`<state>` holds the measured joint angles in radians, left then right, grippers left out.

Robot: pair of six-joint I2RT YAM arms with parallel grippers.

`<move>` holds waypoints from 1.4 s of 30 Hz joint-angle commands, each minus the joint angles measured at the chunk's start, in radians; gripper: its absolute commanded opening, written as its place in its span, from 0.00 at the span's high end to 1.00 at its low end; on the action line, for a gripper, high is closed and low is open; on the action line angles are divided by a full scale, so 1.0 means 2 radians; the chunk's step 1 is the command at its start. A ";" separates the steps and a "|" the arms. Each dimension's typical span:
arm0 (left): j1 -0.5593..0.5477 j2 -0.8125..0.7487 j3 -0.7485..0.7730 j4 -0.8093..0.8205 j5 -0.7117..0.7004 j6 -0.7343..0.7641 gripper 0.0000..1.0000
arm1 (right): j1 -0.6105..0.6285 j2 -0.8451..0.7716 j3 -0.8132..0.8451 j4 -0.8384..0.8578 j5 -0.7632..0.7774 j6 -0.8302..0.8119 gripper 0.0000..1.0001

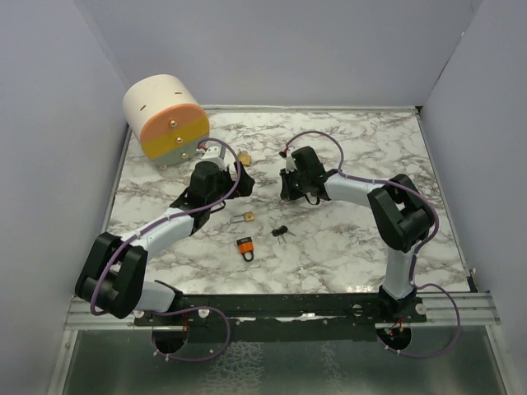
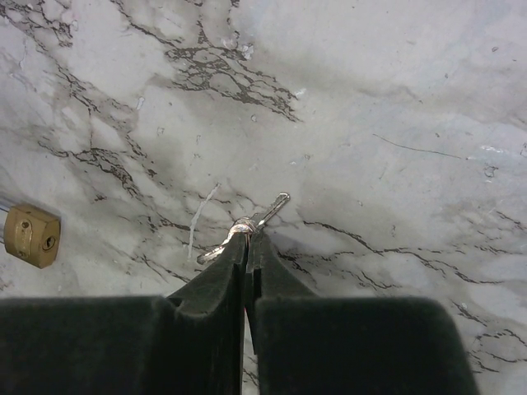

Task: Unlock with the key

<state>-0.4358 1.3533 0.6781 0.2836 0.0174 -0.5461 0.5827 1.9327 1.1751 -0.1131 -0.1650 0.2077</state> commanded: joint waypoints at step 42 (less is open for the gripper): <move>-0.008 0.124 0.028 0.236 0.209 -0.113 0.25 | 0.002 -0.197 -0.086 0.114 0.066 0.052 0.99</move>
<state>-0.4450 1.5867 0.6949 0.6506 0.3935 -0.7315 0.5827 1.5787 1.0172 0.0795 -0.0639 0.3031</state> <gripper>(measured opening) 0.751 0.017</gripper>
